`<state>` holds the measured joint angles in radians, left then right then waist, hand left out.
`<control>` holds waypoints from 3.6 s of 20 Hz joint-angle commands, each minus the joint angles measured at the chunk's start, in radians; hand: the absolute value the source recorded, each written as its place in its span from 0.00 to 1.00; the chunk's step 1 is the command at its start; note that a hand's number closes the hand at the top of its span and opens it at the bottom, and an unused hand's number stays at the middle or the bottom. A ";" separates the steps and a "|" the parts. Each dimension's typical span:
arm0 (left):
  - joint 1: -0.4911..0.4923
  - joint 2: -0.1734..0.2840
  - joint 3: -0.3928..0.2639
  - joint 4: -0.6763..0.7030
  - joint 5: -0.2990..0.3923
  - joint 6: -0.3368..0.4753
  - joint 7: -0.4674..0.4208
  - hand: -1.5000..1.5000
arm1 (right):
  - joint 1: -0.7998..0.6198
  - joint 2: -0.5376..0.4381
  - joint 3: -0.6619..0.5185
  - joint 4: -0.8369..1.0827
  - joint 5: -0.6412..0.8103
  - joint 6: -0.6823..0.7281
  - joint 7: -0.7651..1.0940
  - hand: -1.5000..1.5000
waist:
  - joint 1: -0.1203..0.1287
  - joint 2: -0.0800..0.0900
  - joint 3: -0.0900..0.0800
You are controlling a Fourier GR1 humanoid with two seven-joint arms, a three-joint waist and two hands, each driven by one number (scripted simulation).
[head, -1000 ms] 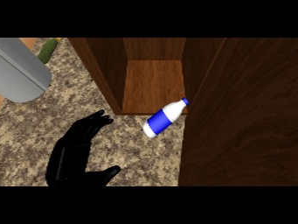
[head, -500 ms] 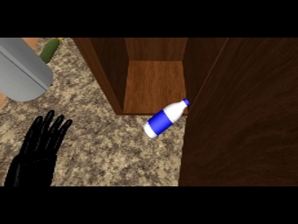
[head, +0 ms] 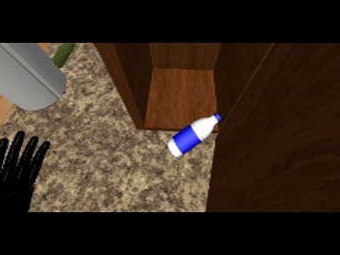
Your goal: Pick up the bottled water, place it into the cabinet and close the cabinet
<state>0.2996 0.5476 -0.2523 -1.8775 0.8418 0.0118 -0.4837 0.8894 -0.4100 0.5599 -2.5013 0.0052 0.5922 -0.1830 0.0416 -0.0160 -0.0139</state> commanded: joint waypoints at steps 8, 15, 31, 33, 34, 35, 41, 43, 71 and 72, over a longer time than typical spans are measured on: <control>0.052 0.085 0.068 -0.031 0.065 -0.122 0.012 0.00 | -0.109 0.029 0.248 -0.072 0.037 -0.025 0.134 1.00 | 0.093 0.029 -0.002; 0.052 0.134 0.106 -0.043 0.102 -0.195 0.024 0.00 | -0.227 0.038 0.234 -0.038 0.001 -0.067 0.201 1.00 | 0.149 0.039 -0.003; 0.012 0.177 0.123 0.001 0.122 -0.252 0.057 0.00 | -0.530 -0.022 0.160 0.011 0.001 -0.041 0.312 1.00 | 0.209 0.049 -0.015; 0.013 0.180 0.139 0.014 0.122 -0.257 0.048 0.00 | -0.554 -0.013 0.158 0.015 -0.004 -0.052 0.335 1.00 | 0.209 0.046 -0.017; 0.005 0.182 0.141 0.015 0.131 -0.264 0.051 0.00 | -0.569 -0.012 0.162 0.021 -0.009 -0.047 0.343 1.00 | 0.206 0.048 -0.017; 0.002 0.185 0.144 0.016 0.128 -0.260 0.052 0.00 | -0.593 -0.018 0.152 0.018 -0.006 -0.042 0.354 1.00 | 0.211 0.049 -0.017; 0.001 0.182 0.146 0.015 0.139 -0.273 0.051 0.00 | -0.662 0.011 0.147 0.041 -0.034 -0.051 0.392 1.00 | 0.204 0.049 -0.016; 0.007 0.193 0.152 0.026 0.139 -0.280 0.056 0.00 | -0.667 0.022 0.141 0.040 -0.052 -0.055 0.399 1.00 | 0.205 0.052 -0.017; -0.020 0.212 0.193 0.074 0.176 -0.325 0.064 0.00 | -1.031 0.172 -0.023 0.369 -0.230 -0.100 0.605 1.00 | 0.222 0.064 -0.009; -0.019 0.208 0.188 0.074 0.173 -0.317 0.067 0.00 | -1.066 0.188 -0.022 0.407 -0.226 -0.109 0.632 1.00 | 0.211 0.060 -0.007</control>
<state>0.2790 0.7569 -0.0640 -1.8115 1.0116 -0.3051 -0.4208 -0.0621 -0.2877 0.5369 -2.1969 -0.2574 0.5539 0.3486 0.2604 0.0481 -0.0244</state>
